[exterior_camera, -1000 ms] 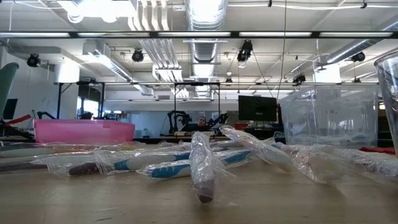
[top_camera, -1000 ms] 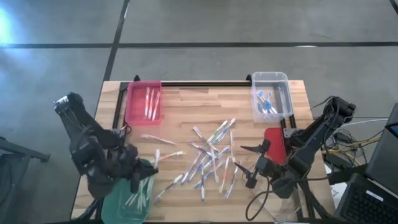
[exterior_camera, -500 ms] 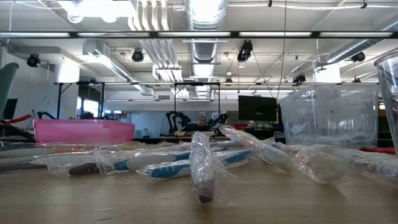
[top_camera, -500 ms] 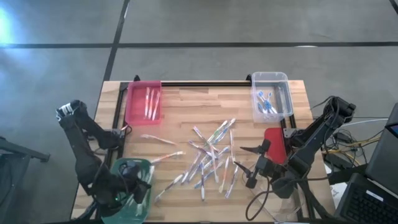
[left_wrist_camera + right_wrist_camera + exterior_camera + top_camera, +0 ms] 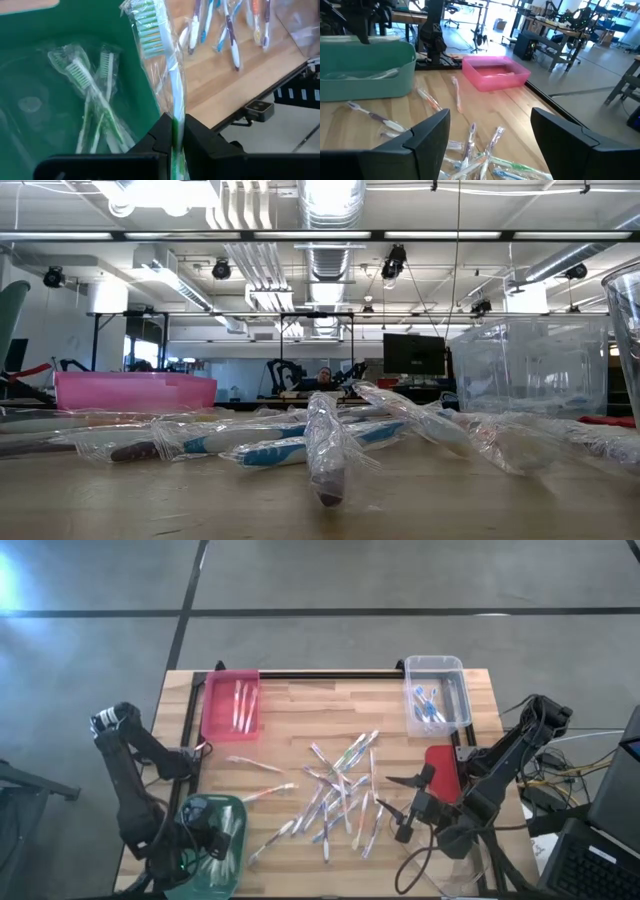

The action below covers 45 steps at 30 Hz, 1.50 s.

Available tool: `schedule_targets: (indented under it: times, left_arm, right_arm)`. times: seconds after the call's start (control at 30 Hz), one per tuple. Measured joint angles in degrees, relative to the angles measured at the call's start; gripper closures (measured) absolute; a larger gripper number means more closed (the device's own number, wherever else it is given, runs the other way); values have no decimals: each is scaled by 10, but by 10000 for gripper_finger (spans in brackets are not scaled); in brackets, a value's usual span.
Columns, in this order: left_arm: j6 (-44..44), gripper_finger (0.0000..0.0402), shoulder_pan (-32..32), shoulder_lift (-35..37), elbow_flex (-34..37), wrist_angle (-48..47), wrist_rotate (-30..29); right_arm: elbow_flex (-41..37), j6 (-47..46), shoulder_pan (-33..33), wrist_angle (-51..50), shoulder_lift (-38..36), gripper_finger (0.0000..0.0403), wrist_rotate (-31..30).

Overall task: Pick & Place Toothbrushes
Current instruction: Put the green toothbrush into the green bin, then adjust the bottom transparent bin

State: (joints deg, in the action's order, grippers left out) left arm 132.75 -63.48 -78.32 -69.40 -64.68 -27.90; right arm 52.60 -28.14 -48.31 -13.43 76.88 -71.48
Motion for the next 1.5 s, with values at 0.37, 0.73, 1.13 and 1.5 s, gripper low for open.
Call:
schedule_targets:
  times: [0.37,0.73,1.13,1.5]
  left_arm:
    - [29,372,2,-2,63,26,32]
    - [33,372,3,-2,148,118,54]
    - [21,346,4,-2,191,200,55]
    - [12,258,5,7,192,201,54]
  right_arm:
    - [-12,-13,0,0,0,106,1]
    - [-13,-15,0,2,0,92,1]
    - [-13,-15,0,2,0,128,1]
    - [-13,-15,0,2,0,151,1]
